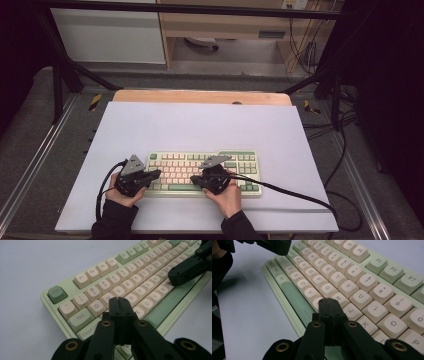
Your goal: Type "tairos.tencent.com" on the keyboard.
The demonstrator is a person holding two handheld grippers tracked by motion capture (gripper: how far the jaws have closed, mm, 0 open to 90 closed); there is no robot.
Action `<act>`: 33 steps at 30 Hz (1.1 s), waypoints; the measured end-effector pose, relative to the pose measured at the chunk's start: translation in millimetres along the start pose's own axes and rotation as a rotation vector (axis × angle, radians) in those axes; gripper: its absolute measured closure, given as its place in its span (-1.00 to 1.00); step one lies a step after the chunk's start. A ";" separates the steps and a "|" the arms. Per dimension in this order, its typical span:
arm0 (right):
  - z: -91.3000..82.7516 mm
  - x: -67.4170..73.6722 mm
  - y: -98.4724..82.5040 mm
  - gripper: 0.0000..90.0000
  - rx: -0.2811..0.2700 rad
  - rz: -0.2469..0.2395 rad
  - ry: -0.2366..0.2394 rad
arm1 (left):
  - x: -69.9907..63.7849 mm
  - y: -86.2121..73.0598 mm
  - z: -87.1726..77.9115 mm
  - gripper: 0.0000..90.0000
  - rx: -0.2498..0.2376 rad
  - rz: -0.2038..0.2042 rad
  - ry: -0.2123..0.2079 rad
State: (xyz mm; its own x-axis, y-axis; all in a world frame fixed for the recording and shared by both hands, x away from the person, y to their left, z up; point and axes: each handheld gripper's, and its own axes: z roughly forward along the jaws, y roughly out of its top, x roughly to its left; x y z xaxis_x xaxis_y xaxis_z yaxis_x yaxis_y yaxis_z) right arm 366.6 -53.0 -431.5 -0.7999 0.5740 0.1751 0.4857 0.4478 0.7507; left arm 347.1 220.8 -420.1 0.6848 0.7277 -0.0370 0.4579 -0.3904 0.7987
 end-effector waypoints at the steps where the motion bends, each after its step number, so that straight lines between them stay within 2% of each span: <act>1: 0.3 0.1 -0.2 1.00 0.001 0.000 -0.001 | 0.0 0.0 0.0 1.00 0.000 0.000 0.000; 10: -0.5 0.3 -0.6 1.00 0.004 -0.008 0.005 | -0.5 0.4 -0.1 1.00 -0.002 0.002 -0.001; 21: -21.9 -1.1 5.9 1.00 -0.002 -0.022 -0.013 | -1.4 0.9 -0.6 1.00 -0.005 0.005 -0.002; 33: -45.3 -18.3 -6.2 1.00 -0.007 -0.001 -0.049 | -4.3 2.3 0.2 1.00 -0.005 0.011 -0.006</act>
State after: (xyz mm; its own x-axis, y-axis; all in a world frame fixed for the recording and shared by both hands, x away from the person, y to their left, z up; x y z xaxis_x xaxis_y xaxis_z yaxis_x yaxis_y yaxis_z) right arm 362.3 -97.3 -410.6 -0.7819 0.6066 0.1435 0.4825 0.4433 0.7554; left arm 345.3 216.6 -418.2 0.6935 0.7197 -0.0316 0.4470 -0.3955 0.8024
